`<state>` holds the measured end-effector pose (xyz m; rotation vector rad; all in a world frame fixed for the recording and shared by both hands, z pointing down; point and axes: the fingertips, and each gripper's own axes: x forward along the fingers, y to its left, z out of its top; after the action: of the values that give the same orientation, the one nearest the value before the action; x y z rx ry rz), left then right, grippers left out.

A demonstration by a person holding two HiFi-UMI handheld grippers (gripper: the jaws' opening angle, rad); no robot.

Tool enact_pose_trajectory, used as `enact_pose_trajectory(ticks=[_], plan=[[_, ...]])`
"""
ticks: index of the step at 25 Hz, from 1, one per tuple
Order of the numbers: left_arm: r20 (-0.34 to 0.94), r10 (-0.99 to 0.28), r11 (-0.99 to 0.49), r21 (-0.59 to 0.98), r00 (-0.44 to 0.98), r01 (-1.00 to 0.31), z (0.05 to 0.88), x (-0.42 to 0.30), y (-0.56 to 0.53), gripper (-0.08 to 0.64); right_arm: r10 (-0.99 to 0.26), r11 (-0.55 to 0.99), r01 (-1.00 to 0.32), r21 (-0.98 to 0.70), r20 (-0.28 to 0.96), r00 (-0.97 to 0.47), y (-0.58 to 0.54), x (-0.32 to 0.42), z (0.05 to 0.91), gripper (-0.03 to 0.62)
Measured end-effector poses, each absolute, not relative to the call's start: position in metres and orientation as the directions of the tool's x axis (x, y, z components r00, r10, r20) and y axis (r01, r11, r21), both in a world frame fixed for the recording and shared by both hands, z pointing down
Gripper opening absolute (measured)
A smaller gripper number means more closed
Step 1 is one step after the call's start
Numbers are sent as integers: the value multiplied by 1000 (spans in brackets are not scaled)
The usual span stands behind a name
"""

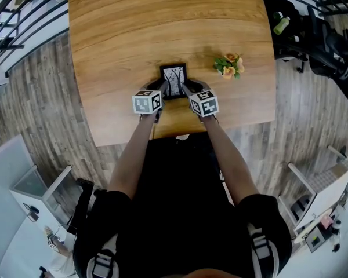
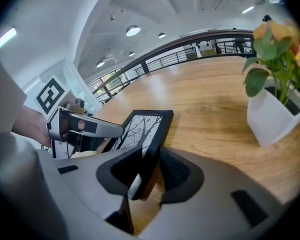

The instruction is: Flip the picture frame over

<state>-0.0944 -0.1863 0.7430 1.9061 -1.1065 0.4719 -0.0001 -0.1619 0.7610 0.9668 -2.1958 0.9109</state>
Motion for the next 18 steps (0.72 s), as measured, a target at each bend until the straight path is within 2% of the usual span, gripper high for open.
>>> enact_pose_trajectory(ticks=[13,18], plan=[[673,-565,-270,396,477,-878,743,-92,-185,112,-425,499,-804,-324,717,-553,-163,0,762,122],[662,-579,-283,384,476,-879,742,-88,-185,139,-430,492,-807,-327,715,-552,-164,0,762,123]])
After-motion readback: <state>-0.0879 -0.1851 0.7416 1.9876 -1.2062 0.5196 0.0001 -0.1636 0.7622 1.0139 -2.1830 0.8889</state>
